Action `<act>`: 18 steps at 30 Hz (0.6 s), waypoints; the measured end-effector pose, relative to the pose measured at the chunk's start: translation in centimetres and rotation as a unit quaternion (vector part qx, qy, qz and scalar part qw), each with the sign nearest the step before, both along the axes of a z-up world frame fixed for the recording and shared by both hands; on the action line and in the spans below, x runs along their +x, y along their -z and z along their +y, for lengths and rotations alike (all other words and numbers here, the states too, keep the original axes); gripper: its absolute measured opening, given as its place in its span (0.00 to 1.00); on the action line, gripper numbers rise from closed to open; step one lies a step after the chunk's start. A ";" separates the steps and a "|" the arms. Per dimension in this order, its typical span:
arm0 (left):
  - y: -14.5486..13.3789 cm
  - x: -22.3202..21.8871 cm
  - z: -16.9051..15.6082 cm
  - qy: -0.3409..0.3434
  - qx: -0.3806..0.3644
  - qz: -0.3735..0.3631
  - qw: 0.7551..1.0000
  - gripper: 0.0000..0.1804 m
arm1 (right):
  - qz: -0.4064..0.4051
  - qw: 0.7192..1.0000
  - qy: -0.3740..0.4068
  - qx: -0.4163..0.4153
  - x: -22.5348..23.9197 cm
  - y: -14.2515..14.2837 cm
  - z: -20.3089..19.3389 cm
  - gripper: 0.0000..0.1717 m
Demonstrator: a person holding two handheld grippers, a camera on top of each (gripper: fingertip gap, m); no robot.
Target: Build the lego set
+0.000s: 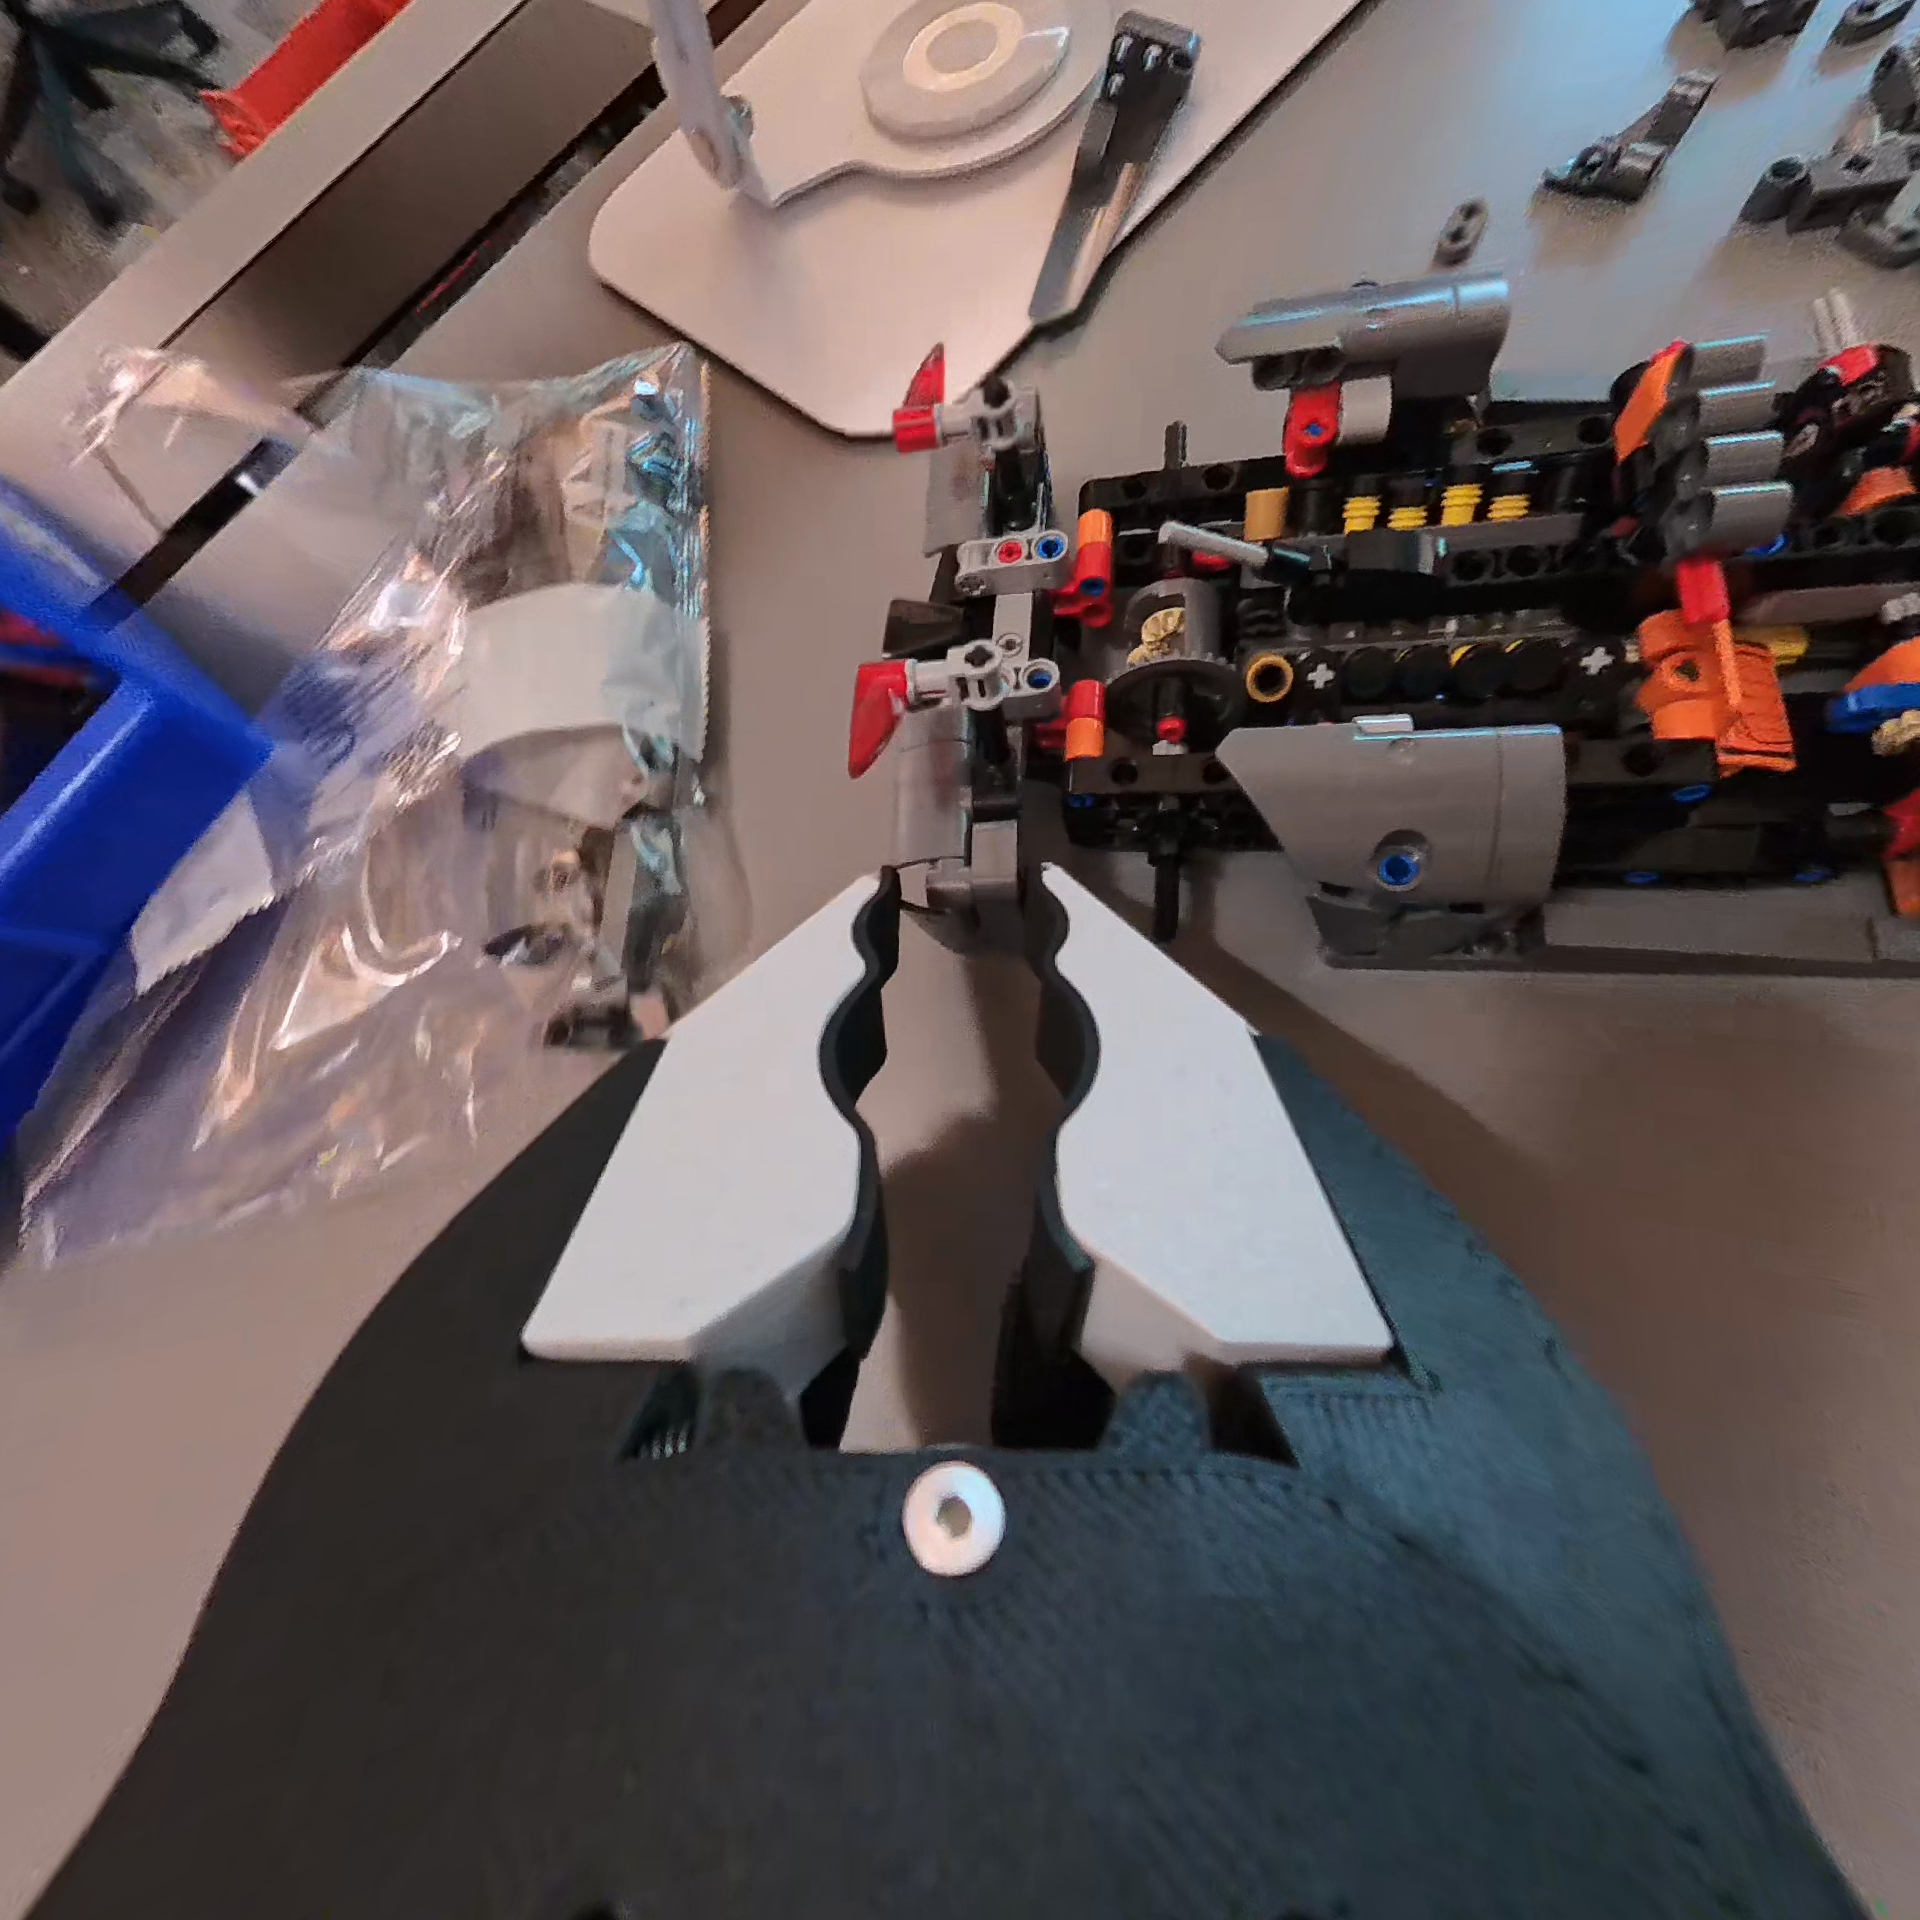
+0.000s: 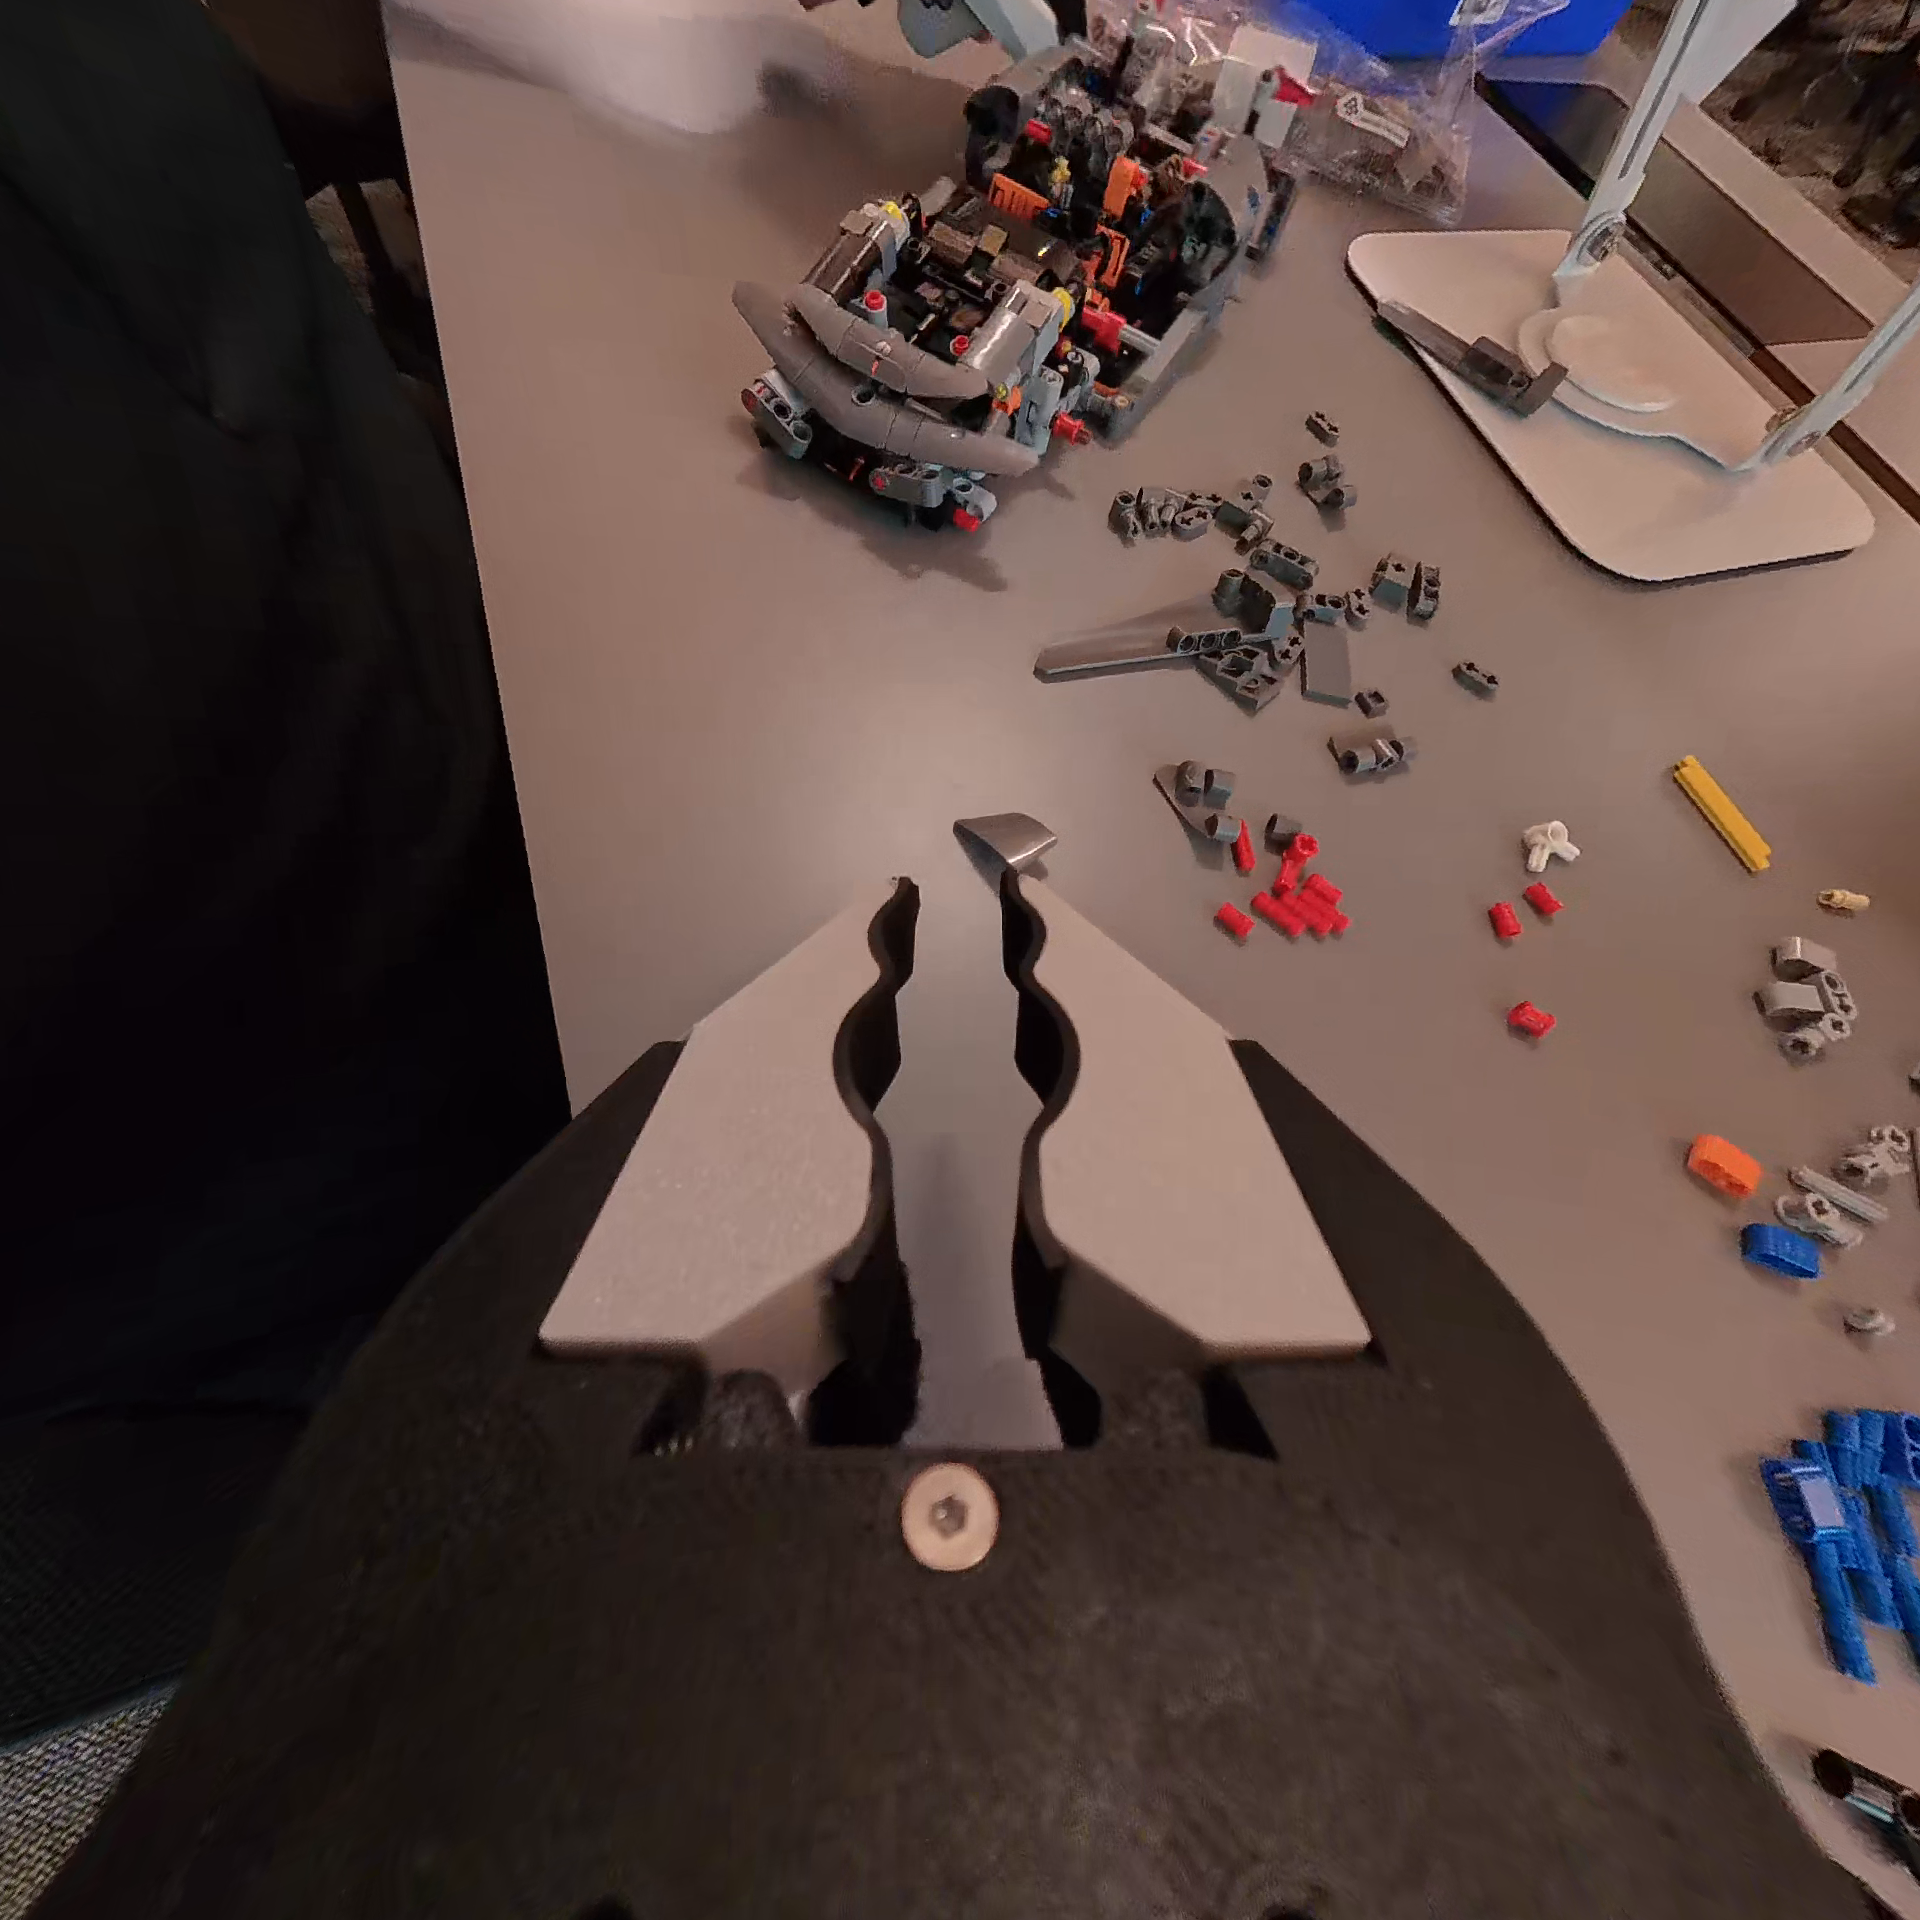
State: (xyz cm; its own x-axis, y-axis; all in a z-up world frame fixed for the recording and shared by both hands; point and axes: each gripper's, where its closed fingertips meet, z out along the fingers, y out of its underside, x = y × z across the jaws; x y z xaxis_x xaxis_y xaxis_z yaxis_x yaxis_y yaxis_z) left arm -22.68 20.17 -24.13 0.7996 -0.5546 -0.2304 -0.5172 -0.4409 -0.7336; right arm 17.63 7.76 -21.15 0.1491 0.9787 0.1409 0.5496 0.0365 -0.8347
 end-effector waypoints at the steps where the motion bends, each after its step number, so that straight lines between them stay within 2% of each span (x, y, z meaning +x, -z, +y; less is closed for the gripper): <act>1: -0.1 -0.4 -0.6 -0.009 0.001 0.004 1.000 0.12 | 0.001 1.000 -0.001 0.001 0.0 0.1 0.0 0.08; 18: -0.1 -5.9 -10.5 -0.200 0.000 0.016 0.980 0.12 | 0.032 0.999 -0.032 -0.001 0.1 1.5 0.7 0.08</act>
State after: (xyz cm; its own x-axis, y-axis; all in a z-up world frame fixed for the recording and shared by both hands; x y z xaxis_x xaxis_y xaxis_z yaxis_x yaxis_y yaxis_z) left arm -28.53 9.70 -24.06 0.9453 -0.1995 -0.2582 -0.3260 -0.6133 -0.7194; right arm 17.77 8.45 -22.64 0.0949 0.9869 0.1306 0.4917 0.0676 -0.8682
